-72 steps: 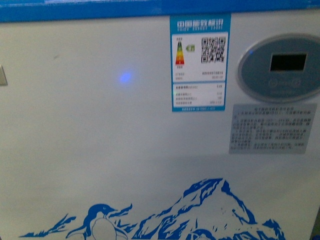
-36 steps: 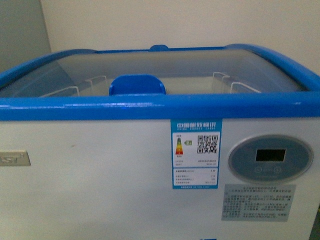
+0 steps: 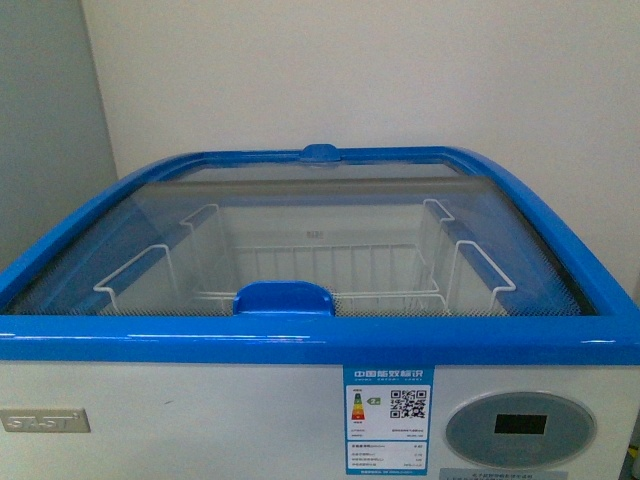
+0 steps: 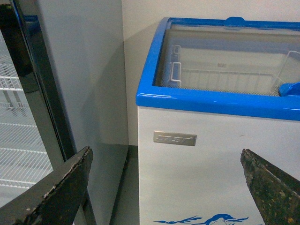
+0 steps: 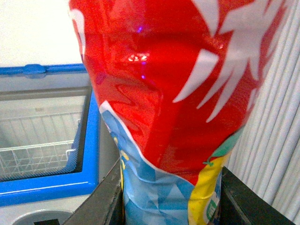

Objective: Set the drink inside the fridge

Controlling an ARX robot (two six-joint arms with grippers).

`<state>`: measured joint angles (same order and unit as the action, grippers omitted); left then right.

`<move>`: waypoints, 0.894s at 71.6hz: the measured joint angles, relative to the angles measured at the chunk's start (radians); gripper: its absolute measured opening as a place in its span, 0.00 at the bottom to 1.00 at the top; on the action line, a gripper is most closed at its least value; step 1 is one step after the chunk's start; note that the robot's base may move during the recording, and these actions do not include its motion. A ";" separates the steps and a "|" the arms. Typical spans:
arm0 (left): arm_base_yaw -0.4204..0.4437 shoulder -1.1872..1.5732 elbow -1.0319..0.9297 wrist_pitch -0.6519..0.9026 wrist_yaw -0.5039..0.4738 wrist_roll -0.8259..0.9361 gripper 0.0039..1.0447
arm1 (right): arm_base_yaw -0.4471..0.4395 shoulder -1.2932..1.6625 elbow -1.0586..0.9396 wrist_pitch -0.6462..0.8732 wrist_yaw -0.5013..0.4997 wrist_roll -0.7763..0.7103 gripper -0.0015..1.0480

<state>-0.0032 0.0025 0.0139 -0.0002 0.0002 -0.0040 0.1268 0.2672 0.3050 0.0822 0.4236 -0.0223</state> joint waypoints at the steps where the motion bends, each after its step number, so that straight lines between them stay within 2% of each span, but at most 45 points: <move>1: 0.000 0.000 0.000 0.000 0.000 0.000 0.92 | 0.000 0.000 0.000 0.000 0.000 0.000 0.37; 21: 0.000 0.000 0.000 0.000 0.000 0.000 0.92 | 0.000 0.000 0.000 0.000 0.000 0.000 0.37; 25: 0.042 0.036 0.021 -0.055 0.149 -0.048 0.92 | 0.000 0.000 0.000 0.000 0.001 0.000 0.37; 26: 0.071 0.072 0.035 -0.076 0.225 -0.079 0.92 | 0.000 0.000 0.000 0.000 0.002 0.000 0.37; 30: 0.119 0.193 0.062 -0.057 0.399 -0.161 0.92 | -0.001 0.000 0.000 0.000 0.001 0.000 0.37; 35: 0.130 0.340 0.094 0.024 0.539 -0.203 0.92 | 0.000 0.000 0.000 0.000 -0.005 0.000 0.37; 38: 0.129 0.432 0.120 0.092 0.588 -0.204 0.92 | -0.001 0.000 0.000 0.000 -0.003 0.000 0.37; 53: 0.093 0.882 0.310 0.421 0.584 -0.118 0.92 | -0.001 0.000 0.000 0.000 0.000 0.000 0.37; 64: 0.026 1.114 0.492 0.502 0.587 -0.023 0.92 | -0.001 0.000 0.000 0.000 0.000 0.000 0.37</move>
<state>0.0231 1.1160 0.5064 0.5022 0.5873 -0.0265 0.1257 0.2672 0.3050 0.0822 0.4236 -0.0223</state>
